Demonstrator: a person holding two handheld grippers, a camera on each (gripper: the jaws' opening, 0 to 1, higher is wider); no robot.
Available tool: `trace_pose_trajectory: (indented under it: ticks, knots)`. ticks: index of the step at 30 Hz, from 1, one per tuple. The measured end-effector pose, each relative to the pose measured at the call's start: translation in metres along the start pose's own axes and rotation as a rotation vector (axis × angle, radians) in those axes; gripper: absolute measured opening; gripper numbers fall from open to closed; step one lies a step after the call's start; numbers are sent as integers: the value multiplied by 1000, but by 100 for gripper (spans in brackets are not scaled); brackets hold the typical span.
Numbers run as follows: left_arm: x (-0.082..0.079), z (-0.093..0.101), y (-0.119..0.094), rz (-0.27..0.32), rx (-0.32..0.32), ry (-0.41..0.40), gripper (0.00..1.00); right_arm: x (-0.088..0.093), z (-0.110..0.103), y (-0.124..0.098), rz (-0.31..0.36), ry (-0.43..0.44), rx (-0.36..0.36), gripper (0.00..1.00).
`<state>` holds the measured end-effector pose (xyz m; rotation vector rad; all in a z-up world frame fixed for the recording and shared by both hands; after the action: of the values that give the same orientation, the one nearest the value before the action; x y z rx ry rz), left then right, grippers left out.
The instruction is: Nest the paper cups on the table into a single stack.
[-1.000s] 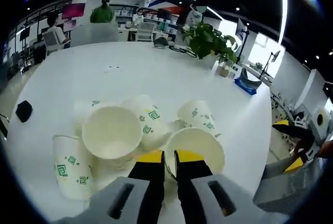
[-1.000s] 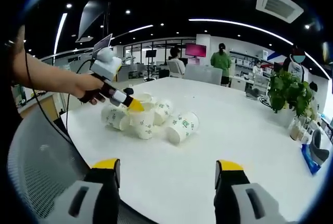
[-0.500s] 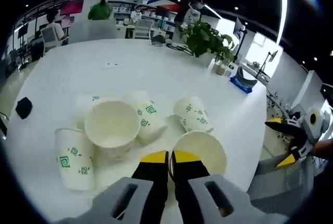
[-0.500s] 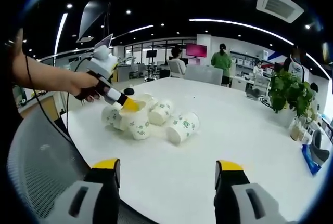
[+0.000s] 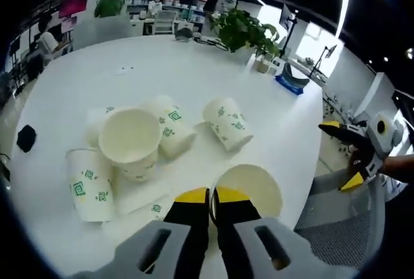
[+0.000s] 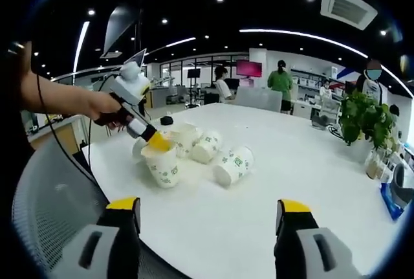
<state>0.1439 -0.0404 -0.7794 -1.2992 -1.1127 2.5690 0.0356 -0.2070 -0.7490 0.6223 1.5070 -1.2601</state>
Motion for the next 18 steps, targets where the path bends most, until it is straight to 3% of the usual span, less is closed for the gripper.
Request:
trace_pose_trajectory:
  ticks: [3, 13, 18]
  knots:
    - [5, 5, -1, -48, 16, 2, 0, 0, 0, 0, -2, 0, 2, 89]
    - [11, 6, -1, -83, 49, 20, 3, 1, 0, 0, 1, 1, -8, 89]
    - [7, 7, -3, -59, 50, 40, 15, 2, 1, 0, -2, 2, -5, 89]
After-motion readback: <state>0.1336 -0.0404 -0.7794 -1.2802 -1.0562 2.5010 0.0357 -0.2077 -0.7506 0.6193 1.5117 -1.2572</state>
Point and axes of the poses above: the point that each gripper's makers call its tool centre point, and the gripper's own axes: y roughly forward along the fingers, z roughly to its right, x roughly out of its underside, the point moved 1 cm from there along -y, roughly backward along the fingers, and after that the axes turned 10 degrees about x, right-handed, at the moved point
